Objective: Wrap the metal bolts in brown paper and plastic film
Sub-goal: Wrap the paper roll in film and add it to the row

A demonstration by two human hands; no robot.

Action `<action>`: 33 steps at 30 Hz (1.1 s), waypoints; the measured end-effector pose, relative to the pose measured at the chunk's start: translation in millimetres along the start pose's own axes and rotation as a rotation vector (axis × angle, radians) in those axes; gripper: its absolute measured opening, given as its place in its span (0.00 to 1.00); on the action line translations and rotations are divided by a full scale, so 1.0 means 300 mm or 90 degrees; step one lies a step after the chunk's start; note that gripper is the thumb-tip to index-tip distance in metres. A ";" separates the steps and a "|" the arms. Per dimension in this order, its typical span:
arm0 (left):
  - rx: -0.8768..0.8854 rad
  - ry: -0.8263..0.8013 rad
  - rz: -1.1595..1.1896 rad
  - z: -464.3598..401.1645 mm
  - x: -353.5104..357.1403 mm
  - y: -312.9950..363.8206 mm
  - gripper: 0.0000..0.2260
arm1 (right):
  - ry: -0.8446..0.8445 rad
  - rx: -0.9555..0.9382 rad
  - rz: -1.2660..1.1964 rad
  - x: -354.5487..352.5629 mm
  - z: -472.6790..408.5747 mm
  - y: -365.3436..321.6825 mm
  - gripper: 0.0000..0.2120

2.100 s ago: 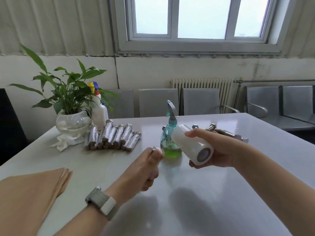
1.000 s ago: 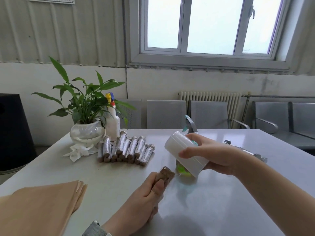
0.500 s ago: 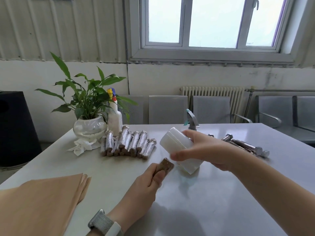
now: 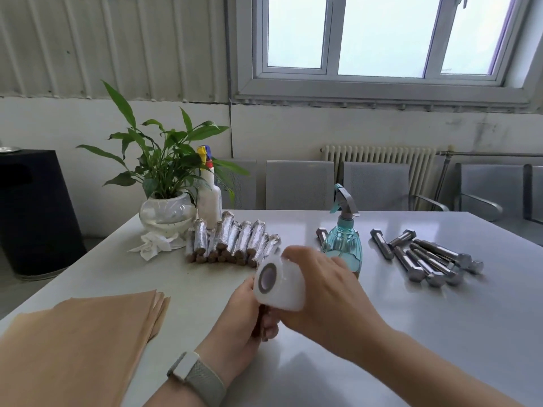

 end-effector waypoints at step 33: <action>-0.026 0.047 0.482 -0.022 -0.022 0.063 0.26 | 0.266 -0.113 -0.054 0.123 0.074 -0.061 0.23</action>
Point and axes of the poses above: each hand's wrist, its own z-axis away from the middle knuckle, its own x-axis out of the palm, y = z × x, the point moved 4 cm from there along -z, towards the middle knuckle, and after that the axes turned 13 degrees about z, right-handed, at the moved point
